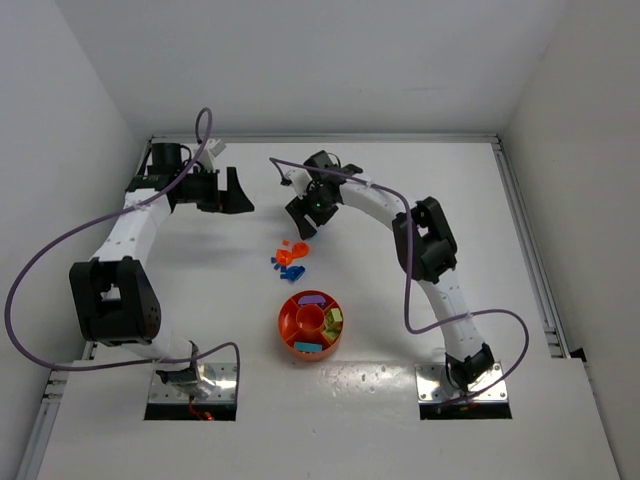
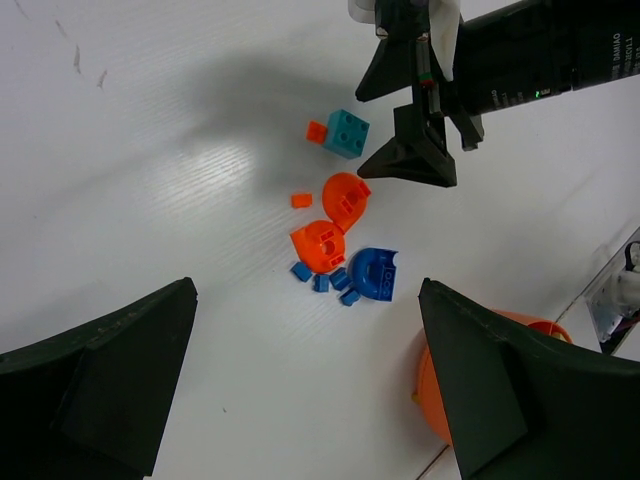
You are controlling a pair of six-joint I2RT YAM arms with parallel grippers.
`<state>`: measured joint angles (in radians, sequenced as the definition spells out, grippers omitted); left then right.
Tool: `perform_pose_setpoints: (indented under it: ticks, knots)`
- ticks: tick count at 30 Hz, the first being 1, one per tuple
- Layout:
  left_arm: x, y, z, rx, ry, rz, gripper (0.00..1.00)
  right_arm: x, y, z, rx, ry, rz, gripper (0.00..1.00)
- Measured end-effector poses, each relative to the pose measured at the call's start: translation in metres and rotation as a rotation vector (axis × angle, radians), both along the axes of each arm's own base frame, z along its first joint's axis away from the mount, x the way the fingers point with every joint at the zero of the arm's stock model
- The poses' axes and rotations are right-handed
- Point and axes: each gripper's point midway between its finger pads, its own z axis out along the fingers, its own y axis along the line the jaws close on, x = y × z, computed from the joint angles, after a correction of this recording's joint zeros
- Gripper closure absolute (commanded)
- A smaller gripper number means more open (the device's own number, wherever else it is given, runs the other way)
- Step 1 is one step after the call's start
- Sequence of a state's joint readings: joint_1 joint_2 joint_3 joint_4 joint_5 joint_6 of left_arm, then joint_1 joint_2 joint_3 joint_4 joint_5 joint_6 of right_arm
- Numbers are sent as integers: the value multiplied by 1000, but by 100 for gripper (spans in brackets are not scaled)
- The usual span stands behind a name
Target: Sort the legos into containers by color
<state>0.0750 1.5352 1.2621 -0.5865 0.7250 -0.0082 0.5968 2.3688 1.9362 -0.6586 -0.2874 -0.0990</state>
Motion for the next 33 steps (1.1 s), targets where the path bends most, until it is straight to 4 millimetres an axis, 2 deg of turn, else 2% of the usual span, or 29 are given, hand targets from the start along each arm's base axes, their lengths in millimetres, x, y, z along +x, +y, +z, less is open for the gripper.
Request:
perform_pose_setpoints:
  ticks: [1,8,17,20,21,29,32,33]
  knots:
    - [0,1,0,-2,1,1,0,0,0,-1,-3,1,-1,35]
    - [0,1,-1,-9,4,-1,0,4,-1,-3,-14,-13,-10,45]
    - [1,3,-2,-13,8,2,0,6,-3,-11,-31,-13,-9,45]
    - [0,2,-2,-15,8,0,0,7,-4,-14,-38,-18,-6,52]
    - [0,2,-2,-15,8,0,0,8,-4,-14,-39,-21,-5,58]
    - [0,2,-2,-15,9,0,0,11,-4,-15,-44,-40,10,88]
    - [1,2,-5,-15,16,1,0,9,-5,-13,-41,-39,18,94]
    - [2,2,-6,-16,19,1,0,3,-8,-12,-46,-30,26,94]
